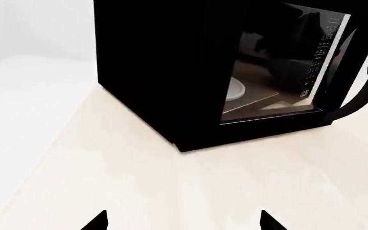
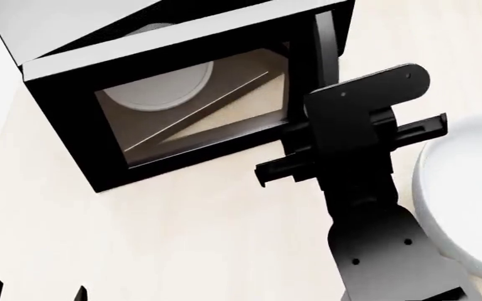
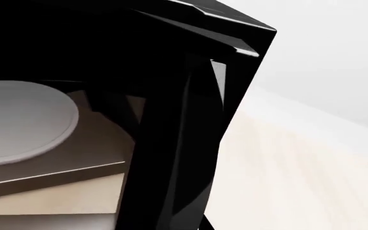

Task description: Open the microwave.

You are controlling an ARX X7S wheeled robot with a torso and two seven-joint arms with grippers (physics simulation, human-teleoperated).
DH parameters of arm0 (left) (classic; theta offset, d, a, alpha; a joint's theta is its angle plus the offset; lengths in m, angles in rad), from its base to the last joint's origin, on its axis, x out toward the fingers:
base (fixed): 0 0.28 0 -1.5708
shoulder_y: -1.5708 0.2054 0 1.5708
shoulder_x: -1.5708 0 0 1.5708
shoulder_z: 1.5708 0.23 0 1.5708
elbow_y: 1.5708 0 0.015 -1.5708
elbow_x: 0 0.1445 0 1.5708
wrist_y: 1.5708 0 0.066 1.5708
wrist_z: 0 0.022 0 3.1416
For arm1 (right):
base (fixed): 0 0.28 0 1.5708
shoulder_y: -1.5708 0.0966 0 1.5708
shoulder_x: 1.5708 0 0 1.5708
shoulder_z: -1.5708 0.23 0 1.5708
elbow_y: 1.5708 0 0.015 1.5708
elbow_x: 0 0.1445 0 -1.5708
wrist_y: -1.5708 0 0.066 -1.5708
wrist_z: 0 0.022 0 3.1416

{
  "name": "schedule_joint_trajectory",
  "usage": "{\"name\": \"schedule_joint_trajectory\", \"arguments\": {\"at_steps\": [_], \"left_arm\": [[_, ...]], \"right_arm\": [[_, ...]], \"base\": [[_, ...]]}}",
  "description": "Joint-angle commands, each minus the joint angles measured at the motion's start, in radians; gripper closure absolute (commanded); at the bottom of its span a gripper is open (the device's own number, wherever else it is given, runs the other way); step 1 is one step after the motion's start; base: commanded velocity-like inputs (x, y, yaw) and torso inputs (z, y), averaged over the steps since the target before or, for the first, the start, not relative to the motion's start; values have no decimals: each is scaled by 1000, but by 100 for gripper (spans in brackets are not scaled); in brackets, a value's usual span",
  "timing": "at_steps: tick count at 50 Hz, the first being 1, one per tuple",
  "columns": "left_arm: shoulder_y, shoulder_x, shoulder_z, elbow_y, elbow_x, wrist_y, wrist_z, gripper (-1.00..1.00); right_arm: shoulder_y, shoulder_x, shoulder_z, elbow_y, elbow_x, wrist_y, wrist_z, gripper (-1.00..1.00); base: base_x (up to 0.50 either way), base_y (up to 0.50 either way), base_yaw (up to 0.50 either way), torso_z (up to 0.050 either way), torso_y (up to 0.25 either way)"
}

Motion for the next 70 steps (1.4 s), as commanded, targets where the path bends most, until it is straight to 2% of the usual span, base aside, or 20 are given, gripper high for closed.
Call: {"name": "schedule_joint_trajectory", "arguments": {"at_steps": [1,25,54,70], "left_arm": [[3,-5,0,5,-3,3,-4,-100],[9,-13,7,15,-2,9,-13,-100],[2,-17,16,8,-3,9,-21,-100],[4,-22,20,11,-4,13,-26,-100]], "right_arm": [[-78,0,14,-129,93,34,13,100],[-224,26,37,-411,128,82,89,100],[-378,35,61,-500,155,-3,104,100],[-386,35,66,-471,154,-41,99,100]], "base": [[0,0,0,0,0],[0,0,0,0,1],[0,0,0,1,3],[0,0,0,1,2]]}}
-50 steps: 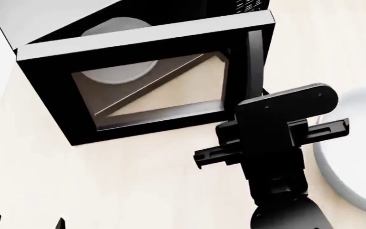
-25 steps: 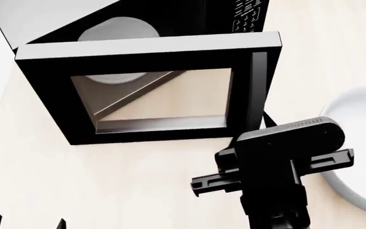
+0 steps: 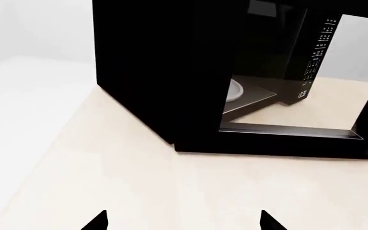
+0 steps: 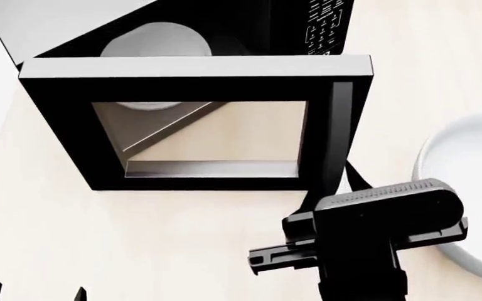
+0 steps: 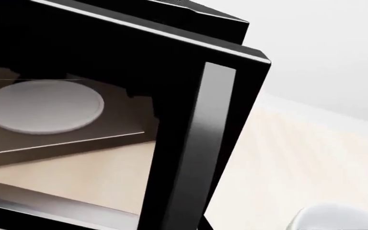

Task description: Open the microwave.

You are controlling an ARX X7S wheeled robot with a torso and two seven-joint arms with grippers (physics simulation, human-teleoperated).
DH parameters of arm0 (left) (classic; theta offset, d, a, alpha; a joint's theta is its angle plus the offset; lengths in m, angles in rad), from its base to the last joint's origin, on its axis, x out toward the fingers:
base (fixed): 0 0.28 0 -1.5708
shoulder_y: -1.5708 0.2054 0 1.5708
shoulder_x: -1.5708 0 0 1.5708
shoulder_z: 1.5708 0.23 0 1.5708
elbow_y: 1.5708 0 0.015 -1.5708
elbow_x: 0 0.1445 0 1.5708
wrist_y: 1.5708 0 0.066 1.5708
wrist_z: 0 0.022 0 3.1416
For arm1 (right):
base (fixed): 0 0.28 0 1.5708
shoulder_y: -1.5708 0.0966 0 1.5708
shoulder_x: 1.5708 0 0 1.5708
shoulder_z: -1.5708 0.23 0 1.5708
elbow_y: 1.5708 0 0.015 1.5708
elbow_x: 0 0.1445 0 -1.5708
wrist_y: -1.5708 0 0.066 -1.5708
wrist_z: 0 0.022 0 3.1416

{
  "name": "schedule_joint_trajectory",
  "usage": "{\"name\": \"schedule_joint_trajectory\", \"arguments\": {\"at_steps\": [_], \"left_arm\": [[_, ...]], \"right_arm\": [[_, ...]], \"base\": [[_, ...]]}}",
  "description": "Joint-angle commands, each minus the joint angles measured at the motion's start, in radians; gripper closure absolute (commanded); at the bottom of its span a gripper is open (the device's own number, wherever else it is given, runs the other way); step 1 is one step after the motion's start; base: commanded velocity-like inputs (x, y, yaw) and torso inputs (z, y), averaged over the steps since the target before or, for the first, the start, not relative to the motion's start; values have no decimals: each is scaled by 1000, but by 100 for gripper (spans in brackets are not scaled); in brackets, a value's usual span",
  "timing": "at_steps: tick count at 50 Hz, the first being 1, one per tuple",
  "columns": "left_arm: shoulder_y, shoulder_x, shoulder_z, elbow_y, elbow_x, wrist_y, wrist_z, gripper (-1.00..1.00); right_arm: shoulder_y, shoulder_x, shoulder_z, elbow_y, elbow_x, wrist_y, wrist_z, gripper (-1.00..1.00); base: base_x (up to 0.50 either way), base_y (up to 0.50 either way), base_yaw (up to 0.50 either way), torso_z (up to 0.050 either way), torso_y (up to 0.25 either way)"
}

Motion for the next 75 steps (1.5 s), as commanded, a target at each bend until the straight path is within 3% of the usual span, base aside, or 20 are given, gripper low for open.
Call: {"name": "schedule_joint_trajectory", "arguments": {"at_steps": [1,4,5,25,45,61,66,75], "left_arm": [[1,-3,3,1,0,3,-3,-100],[-1,-2,5,-2,2,3,-5,-100],[1,-3,5,0,2,4,-5,-100],[-3,-7,11,-6,-1,5,-8,-100],[-1,-13,15,2,-2,5,-16,-100],[-3,-18,18,7,-4,5,-20,-100],[-2,-19,19,7,-5,7,-21,-100],[3,-23,20,13,-9,10,-22,-100]], "right_arm": [[0,-14,-29,-20,107,-62,-48,100],[0,-14,-32,-14,108,-63,-50,100],[0,-16,-30,-8,106,-71,-49,-100],[6,-14,-16,-16,129,-64,-47,-100],[-46,26,86,-52,181,-119,-63,-100],[-64,54,172,-173,258,-60,-22,-100],[-24,68,204,-247,330,47,21,-100],[153,78,316,-380,622,350,190,-100]], "base": [[0,0,0,0,0],[0,0,0,0,0],[0,0,0,0,0],[0,0,0,1,1],[0,0,0,0,1],[0,0,0,0,0],[0,0,0,0,0],[0,0,0,0,0]]}}
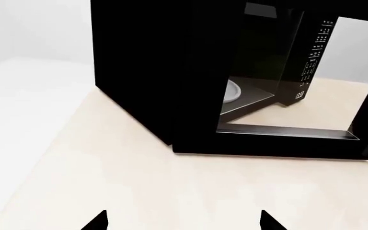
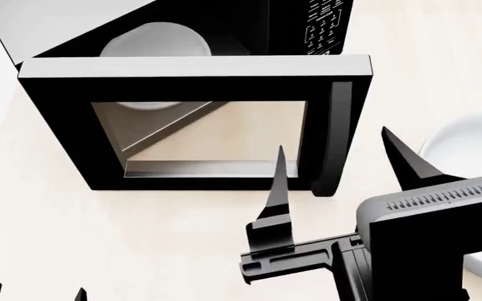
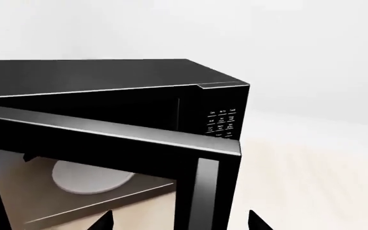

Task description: Open the microwave.

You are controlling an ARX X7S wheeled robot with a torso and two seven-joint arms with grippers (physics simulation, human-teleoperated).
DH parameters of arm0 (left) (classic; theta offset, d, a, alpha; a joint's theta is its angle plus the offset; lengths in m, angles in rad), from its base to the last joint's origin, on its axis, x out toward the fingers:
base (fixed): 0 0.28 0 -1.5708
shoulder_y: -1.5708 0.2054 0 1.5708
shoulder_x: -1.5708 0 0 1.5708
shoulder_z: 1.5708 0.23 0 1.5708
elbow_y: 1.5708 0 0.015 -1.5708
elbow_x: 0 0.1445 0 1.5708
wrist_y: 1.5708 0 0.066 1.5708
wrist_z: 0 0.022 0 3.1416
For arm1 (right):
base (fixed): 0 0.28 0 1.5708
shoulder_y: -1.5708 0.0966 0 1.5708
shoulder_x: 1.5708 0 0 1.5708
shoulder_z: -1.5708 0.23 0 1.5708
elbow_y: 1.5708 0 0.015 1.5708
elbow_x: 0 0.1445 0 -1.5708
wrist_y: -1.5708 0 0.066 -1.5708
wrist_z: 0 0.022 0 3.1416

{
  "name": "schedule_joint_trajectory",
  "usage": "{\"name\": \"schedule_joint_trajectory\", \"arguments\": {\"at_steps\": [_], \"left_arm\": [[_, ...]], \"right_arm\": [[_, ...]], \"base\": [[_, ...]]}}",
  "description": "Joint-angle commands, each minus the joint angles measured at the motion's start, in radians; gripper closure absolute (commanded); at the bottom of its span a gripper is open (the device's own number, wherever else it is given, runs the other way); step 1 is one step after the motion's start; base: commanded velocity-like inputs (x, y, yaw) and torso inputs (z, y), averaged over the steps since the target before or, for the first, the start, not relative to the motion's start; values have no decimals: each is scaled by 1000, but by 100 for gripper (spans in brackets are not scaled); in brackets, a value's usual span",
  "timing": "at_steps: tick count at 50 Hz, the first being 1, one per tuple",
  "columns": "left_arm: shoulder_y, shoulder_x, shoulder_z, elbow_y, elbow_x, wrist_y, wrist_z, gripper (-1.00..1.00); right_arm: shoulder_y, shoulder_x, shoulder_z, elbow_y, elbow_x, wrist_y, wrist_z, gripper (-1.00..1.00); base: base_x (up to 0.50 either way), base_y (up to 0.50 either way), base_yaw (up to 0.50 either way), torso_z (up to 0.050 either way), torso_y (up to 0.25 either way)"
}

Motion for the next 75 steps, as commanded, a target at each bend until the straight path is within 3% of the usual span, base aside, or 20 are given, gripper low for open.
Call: {"name": "schedule_joint_trajectory", "arguments": {"at_steps": [1,4,10,29,39,43,49,56,64,75], "left_arm": [[4,-5,3,5,-1,5,-1,-100],[3,-4,5,4,-3,3,-1,-100],[2,-4,10,2,1,6,-1,-100],[0,-7,14,-2,-3,8,-4,-100],[0,-8,17,-3,-1,12,-6,-100],[-1,-8,17,-4,-3,12,-8,-100],[1,-10,21,-2,-1,13,-8,-100],[-4,-10,24,-9,-3,12,-8,-100],[-8,-10,26,-12,-7,10,-9,-100],[-9,-12,32,-12,-6,9,-11,-100]], "right_arm": [[148,82,22,-134,232,200,210,-100],[166,152,-46,-134,256,87,283,-100],[320,255,-64,-127,553,46,534,-100],[613,276,-143,-62,786,118,756,-100],[736,249,-190,56,862,144,769,-100],[687,212,-138,70,835,67,730,-100],[788,206,-215,159,910,135,729,-100],[851,195,-236,256,898,155,608,-100],[936,167,-288,383,949,194,620,-100],[965,109,-295,585,968,161,571,-100]], "base": [[0,0,0,0,0],[0,0,0,0,0],[0,0,0,2,0],[0,0,0,0,0],[0,0,0,0,0],[0,0,0,0,0],[0,0,0,0,0],[0,0,0,0,0],[0,0,0,0,0],[0,0,0,0,0]]}}
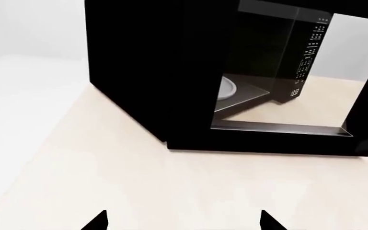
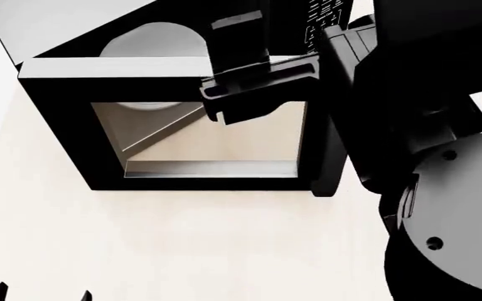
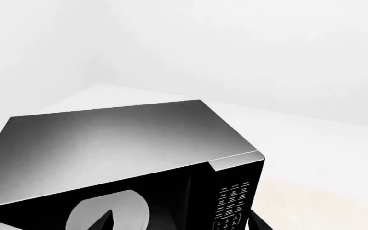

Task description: Open the microwave.

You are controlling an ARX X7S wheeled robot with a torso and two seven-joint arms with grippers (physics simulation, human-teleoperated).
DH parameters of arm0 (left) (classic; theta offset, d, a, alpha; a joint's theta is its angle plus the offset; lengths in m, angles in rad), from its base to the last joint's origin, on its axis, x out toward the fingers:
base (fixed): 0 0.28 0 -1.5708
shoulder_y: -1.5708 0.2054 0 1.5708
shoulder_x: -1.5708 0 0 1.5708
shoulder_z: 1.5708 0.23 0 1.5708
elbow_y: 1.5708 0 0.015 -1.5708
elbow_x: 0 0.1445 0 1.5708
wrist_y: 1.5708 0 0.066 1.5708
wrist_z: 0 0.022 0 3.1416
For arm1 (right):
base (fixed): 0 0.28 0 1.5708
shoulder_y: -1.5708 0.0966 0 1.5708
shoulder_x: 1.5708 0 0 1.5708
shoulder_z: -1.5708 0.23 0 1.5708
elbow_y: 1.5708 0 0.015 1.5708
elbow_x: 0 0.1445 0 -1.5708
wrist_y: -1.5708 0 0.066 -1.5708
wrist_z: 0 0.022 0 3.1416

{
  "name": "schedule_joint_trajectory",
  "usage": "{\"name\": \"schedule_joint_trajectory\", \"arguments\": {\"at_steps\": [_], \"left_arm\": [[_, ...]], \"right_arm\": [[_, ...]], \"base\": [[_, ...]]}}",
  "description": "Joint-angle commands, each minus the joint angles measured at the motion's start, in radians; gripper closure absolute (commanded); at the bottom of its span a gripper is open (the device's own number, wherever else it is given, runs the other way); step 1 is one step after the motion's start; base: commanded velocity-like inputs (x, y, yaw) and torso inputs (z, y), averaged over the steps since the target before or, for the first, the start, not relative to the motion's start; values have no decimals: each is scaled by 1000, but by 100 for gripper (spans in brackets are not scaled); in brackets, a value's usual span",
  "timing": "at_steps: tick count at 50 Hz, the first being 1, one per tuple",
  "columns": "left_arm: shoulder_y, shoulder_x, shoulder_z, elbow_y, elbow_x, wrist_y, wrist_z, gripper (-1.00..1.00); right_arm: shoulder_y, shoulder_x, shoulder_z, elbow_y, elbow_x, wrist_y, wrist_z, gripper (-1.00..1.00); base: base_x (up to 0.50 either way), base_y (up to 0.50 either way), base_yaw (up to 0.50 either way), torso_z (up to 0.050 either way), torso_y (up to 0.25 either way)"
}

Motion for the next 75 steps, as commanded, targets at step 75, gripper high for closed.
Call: {"name": "schedule_joint_trajectory", "arguments": {"at_steps": [75], "left_arm": [[4,-23,14,15,-26,9,-12,-100]], "right_arm": [[397,-188,-338,966,-102,189,-238,-100]], "base": [[0,0,0,0,0]]}}
